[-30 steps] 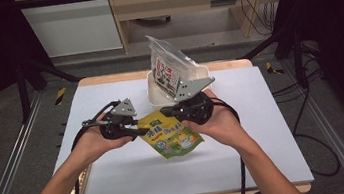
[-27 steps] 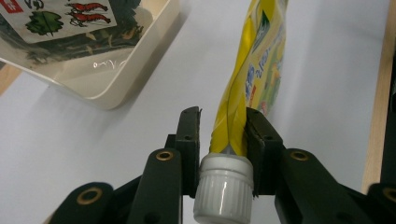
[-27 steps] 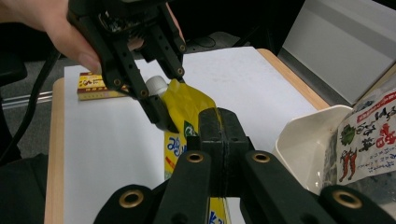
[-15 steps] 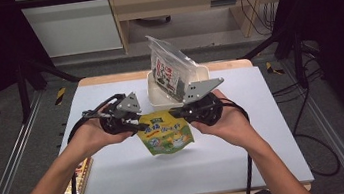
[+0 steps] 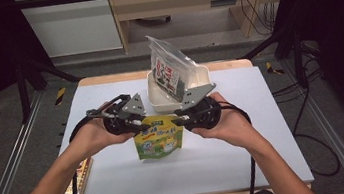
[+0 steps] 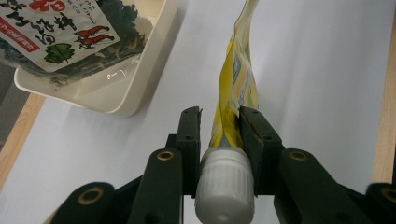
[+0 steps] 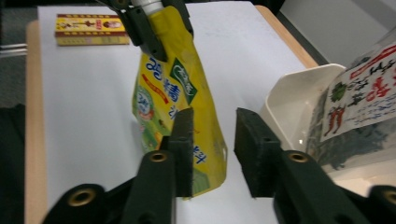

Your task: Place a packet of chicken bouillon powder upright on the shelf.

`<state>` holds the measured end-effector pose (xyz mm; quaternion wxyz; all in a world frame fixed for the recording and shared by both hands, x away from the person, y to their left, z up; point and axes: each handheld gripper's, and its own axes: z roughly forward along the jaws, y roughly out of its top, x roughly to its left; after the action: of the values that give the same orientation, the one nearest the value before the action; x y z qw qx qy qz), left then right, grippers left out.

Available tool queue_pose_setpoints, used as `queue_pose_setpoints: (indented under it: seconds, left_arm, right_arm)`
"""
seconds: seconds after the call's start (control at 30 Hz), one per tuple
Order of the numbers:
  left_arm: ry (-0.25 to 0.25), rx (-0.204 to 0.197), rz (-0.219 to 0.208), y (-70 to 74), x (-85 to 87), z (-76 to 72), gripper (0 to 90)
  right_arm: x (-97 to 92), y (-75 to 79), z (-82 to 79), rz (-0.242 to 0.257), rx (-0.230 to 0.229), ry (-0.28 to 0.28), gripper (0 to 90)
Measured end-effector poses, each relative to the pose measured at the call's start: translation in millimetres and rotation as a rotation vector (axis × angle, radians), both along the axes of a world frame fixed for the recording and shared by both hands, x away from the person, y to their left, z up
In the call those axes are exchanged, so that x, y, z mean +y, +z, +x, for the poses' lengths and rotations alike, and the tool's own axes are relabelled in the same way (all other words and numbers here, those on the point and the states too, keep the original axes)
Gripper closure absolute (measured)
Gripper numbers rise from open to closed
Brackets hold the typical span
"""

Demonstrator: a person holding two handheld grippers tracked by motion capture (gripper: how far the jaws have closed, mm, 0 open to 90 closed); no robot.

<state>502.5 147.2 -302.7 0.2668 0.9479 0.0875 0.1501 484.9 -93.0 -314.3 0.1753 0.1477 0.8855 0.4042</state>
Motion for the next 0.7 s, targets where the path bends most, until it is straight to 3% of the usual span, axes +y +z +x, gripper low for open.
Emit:
queue_pose_setpoints:
  seconds: [0.13,0.33,0.53,0.7]
  left_arm:
    - [-0.003,-0.002,0.001,0.1,-0.3,-0.7,69.6]
    - [-0.008,-0.003,0.001,0.5,-1.1,-0.8,69.6]
    - [-0.014,-0.009,0.003,1.5,-1.0,-0.9,69.6]
    - [-0.019,-0.013,-0.004,1.3,-1.1,-1.7,69.6]
  right_arm:
    - [5.9,0.5,1.5,-0.034,-0.029,-0.003,53.5]
    - [21.2,0.3,9.6,-0.135,-0.012,0.019,51.5]
    - [34.8,-0.6,18.0,-0.204,0.042,0.049,63.3]
    - [42.6,-3.1,23.2,-0.214,0.093,0.068,78.8]
